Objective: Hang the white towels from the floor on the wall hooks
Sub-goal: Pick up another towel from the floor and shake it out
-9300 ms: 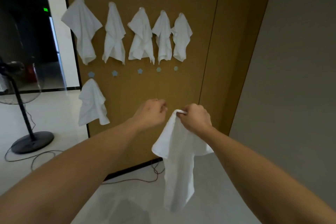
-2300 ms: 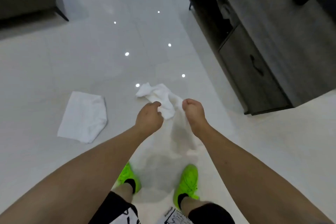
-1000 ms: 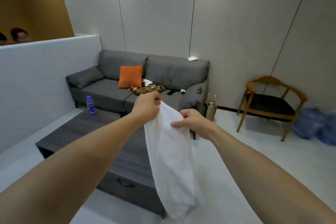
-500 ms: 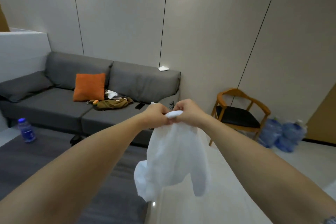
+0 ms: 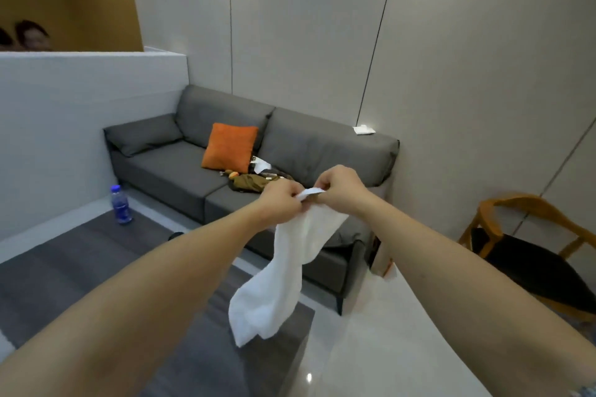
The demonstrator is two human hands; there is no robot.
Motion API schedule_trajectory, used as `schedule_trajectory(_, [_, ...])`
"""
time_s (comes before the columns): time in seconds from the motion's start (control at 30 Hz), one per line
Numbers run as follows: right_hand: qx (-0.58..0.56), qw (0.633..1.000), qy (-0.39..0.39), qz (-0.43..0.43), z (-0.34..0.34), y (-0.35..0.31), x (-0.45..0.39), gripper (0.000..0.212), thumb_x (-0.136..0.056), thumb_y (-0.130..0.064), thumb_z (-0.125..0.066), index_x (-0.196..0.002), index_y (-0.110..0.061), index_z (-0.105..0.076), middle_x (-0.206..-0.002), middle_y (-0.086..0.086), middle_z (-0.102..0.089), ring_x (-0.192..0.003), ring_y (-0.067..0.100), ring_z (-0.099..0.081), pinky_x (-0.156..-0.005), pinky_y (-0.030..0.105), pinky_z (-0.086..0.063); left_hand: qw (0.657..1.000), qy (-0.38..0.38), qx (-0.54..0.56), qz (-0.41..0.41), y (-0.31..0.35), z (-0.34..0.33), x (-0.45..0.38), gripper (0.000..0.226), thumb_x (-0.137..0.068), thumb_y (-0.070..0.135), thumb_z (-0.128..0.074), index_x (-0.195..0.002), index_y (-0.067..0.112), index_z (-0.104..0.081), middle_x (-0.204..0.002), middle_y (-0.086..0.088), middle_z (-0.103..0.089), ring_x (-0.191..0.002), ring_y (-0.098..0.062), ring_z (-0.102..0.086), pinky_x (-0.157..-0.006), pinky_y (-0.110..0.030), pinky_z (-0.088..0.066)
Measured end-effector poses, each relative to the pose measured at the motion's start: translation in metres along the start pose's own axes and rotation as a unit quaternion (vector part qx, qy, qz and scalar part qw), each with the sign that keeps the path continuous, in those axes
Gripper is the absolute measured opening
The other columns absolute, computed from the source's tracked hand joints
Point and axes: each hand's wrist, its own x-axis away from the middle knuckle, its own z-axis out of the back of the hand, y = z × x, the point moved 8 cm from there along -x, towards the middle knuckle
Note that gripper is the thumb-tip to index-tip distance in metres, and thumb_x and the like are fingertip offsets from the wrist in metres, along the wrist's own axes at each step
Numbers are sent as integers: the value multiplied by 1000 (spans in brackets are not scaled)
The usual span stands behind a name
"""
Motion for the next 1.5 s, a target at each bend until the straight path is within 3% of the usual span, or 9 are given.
schedule_trajectory(0.13, [-24,998,-57,12,-1,36,-37,18,-85,-27,-71,-71,-15,-68,-70,-3,-60,-73,17,-59,-60,29,-43,985,146,26,91,-24,51,-9,18,-85,24,-57,-77,28,-73,-85,4,-66,-81,-13,-59,-63,-23,-46])
schedule_trajectory(0.3, [-323,939,-63,105,14,1,-62,34,-74,-23,-85,-83,6,-69,-68,5,-59,-63,12,-56,-56,27,-45,989,85,-4,123,-3,31,-20,16,-69,31,-62,-83,36,-68,-87,8,-69,-82,-9,-66,-65,-26,-55])
schedule_trajectory(0.43, [-391,900,-136,139,-8,-21,-70,42,-75,-20,-85,-93,12,-64,-76,12,-60,-67,14,-58,-62,29,-49,969,165,19,180,-4,37,-10,9,-83,32,-64,-75,34,-67,-72,11,-66,-66,-4,-62,-50,-17,-45])
schedule_trajectory(0.57, [-405,863,-274,126,-60,-19,-66,24,-88,-13,-73,-105,3,-69,-97,18,-71,-84,23,-68,-79,39,-56,934,258,103,222,-18,72,23,19,-94,19,-57,-78,21,-68,-71,4,-63,-63,-9,-57,-50,-20,-45])
schedule_trajectory(0.7, [-367,876,-266,167,-83,-57,-67,32,-95,-21,-64,-85,10,-64,-73,11,-52,-67,22,-48,-59,34,-38,931,238,116,253,-25,87,49,7,-89,12,-64,-96,12,-66,-82,-2,-64,-73,-15,-58,-64,-27,-46])
schedule_trajectory(0.8, [-298,875,-315,216,-103,-91,-64,31,-91,-28,-67,-67,-10,-61,-55,-6,-47,-50,7,-43,-48,21,-32,931,226,111,266,-34,94,66,18,-81,26,-73,-92,12,-69,-77,1,-65,-68,-11,-60,-63,-24,-47])
schedule_trajectory(1.0, [-203,863,-402,230,-167,-117,-88,37,-74,-33,-84,-86,-1,-72,-77,7,-71,-70,20,-69,-65,31,-54,889,309,-25,337,-97,154,109,19,-84,26,-66,-81,9,-70,-71,-2,-58,-67,-16,-55,-62,-27,-45])
schedule_trajectory(1.3, [-57,931,-277,230,-251,-174,-214,21,-74,-30,-81,-75,-11,-72,-76,10,-69,-77,29,-67,-62,33,-48,785,395,-198,433,-228,280,153,18,-86,36,-65,-84,20,-72,-89,-5,-69,-90,-27,-61,-74,-28,-46])
schedule_trajectory(1.5, [-91,962,-152,210,-231,-248,-310,33,-83,-35,-74,-57,-21,-60,-59,1,-61,-65,24,-61,-52,27,-35,722,440,-277,457,-251,404,169,18,-89,37,-60,-90,25,-72,-99,-7,-69,-91,-31,-60,-72,-30,-44])
